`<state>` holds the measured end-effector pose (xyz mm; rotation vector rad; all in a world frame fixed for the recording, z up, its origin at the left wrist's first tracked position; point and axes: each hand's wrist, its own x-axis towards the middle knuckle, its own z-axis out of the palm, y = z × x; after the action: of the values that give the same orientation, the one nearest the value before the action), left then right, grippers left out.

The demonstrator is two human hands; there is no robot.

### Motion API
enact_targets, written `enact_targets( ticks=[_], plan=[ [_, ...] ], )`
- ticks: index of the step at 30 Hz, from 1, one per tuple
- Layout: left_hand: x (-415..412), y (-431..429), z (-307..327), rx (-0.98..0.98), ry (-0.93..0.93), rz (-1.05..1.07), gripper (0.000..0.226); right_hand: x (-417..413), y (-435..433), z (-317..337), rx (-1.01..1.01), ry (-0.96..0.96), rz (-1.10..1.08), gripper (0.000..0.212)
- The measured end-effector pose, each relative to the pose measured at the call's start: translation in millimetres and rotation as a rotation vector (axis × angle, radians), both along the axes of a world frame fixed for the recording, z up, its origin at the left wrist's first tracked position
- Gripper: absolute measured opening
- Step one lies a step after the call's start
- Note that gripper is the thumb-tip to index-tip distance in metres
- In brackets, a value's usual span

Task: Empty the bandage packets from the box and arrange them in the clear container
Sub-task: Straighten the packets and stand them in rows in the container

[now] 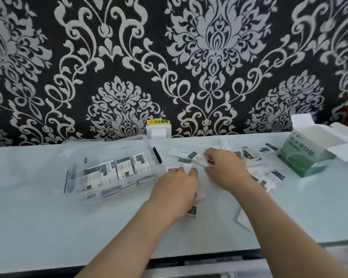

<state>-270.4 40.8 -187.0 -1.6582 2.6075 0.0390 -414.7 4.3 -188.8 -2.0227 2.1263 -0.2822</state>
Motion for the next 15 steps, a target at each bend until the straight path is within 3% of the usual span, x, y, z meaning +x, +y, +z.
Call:
enact_targets(
  ticks=[4,8,11,15],
  plan=[
    [1.4,-1.6,-1.3,-0.005,0.142,0.025,0.029,0.7,1.5,0.7,0.003,-0.096,-0.028,0.043],
    [-4.7,-5.9,-6.9,0.102,0.143,0.140,0.057,-3.8,6.0,5.8,-0.051,-0.137,-0.034,0.032],
    [-14.3,-13.4,-4.4,0.187,0.178,0.226,0.070,-17.7,5.1,12.1,-0.161,-0.112,-0.186,0.043],
    [-22.1,-20.3,6.8,0.223,0.215,0.261,0.072,-37.8,5.9,11.6,0.095,-0.051,-0.278,0.064]
  ],
)
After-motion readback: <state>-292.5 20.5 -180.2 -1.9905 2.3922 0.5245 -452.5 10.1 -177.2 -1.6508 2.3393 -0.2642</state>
